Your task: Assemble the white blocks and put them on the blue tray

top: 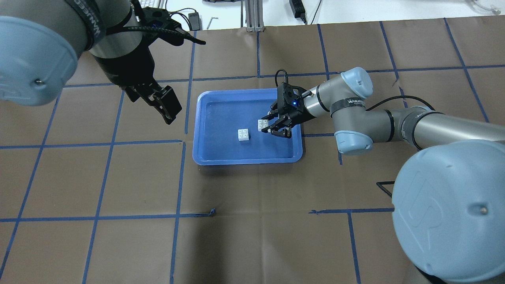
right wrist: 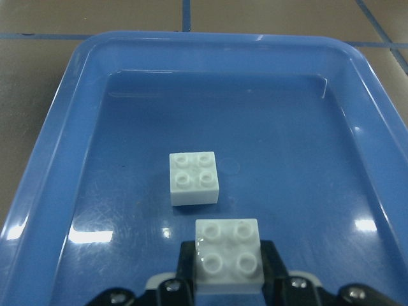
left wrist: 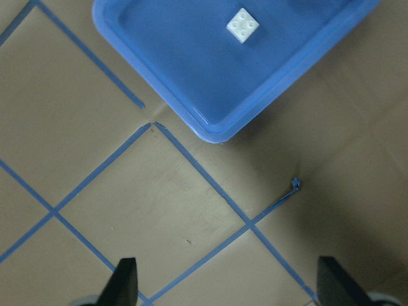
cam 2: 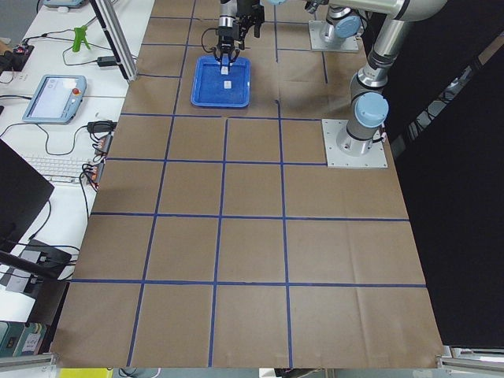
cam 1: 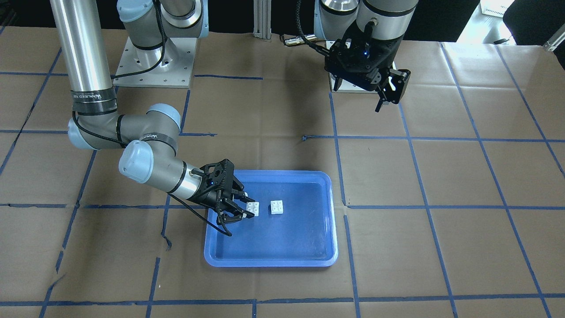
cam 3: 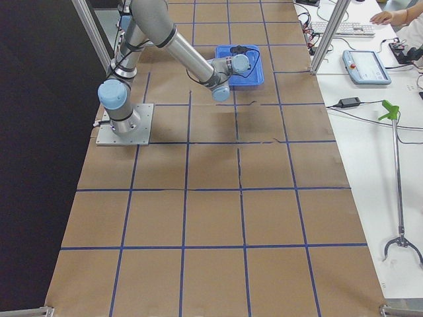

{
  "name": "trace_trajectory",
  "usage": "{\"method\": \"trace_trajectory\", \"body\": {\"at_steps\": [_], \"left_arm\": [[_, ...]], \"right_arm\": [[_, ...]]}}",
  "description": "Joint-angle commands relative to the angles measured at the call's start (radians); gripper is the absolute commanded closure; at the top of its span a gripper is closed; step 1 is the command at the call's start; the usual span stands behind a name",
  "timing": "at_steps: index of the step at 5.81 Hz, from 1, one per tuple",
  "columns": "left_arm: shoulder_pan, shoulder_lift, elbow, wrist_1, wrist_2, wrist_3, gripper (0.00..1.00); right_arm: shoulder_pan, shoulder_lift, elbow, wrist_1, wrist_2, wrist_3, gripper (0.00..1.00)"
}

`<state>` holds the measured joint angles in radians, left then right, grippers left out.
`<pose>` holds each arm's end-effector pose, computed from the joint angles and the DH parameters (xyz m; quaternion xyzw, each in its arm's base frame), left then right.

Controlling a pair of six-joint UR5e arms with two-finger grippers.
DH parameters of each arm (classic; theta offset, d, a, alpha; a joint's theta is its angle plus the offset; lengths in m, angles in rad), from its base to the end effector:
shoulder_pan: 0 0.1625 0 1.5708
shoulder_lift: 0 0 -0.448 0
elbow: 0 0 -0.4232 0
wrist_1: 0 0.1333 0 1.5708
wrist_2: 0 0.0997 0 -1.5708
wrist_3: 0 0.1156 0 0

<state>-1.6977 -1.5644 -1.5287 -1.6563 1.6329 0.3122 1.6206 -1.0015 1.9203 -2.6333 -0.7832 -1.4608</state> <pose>-0.1903 -0.4951 0.5120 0.2182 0.9752 0.0213 0.0292 0.2453 -0.5972 0.1370 -0.6515 0.6517 -0.2986 0.2484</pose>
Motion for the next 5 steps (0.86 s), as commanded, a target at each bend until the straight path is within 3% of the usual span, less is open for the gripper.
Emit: {"method": "trace_trajectory", "body": {"at_steps": [1, 2, 5], "left_arm": [[0.016, 0.007, -0.001, 0.01, -0.03, -0.376, 0.01], [0.026, 0.007, -0.007, 0.009, -0.034, -0.408, 0.01], [0.102, 0.003, 0.004, 0.016, -0.084, -0.361, 0.01]], "right_arm": [[0.004, 0.033, -0.001, -0.033, 0.009, 0.002, 0.78], [0.013, 0.041, -0.001, -0.042, 0.051, 0.0, 0.78], [0.03, 0.052, -0.001, -0.044, 0.052, 0.002, 0.78]]}}
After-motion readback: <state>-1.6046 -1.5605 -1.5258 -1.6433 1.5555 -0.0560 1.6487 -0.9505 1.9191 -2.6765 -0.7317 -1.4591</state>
